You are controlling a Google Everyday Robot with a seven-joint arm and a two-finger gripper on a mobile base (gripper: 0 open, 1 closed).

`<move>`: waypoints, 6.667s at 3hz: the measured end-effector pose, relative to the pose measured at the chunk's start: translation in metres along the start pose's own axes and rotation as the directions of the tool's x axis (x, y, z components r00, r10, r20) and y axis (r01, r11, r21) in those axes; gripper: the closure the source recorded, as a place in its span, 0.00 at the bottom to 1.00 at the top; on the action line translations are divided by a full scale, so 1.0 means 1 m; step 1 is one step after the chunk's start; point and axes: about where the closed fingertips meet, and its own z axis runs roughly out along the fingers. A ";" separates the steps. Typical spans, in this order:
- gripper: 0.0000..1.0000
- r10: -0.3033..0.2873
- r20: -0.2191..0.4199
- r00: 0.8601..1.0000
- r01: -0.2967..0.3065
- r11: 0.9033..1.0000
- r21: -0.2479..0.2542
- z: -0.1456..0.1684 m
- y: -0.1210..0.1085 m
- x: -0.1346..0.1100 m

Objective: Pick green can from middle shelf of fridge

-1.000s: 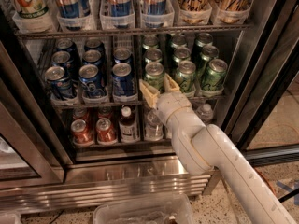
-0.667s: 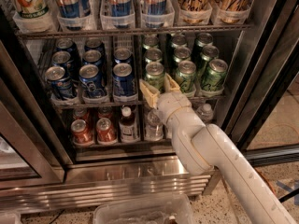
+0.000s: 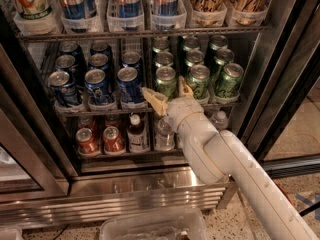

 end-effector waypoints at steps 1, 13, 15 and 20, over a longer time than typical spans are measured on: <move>0.20 0.000 0.000 1.000 0.000 1.000 0.000 0.001 0.000 0.000; 1.00 -0.097 -0.084 0.992 0.046 0.879 -0.475 -0.055 0.127 -0.031; 1.00 -0.094 -0.064 0.994 0.044 0.835 -0.548 -0.092 0.061 -0.035; 1.00 -0.085 -0.072 0.994 0.021 0.778 -0.628 -0.153 0.098 -0.043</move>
Offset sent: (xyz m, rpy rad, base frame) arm 0.0056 -0.0004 -0.0002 0.0047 0.0027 -0.0155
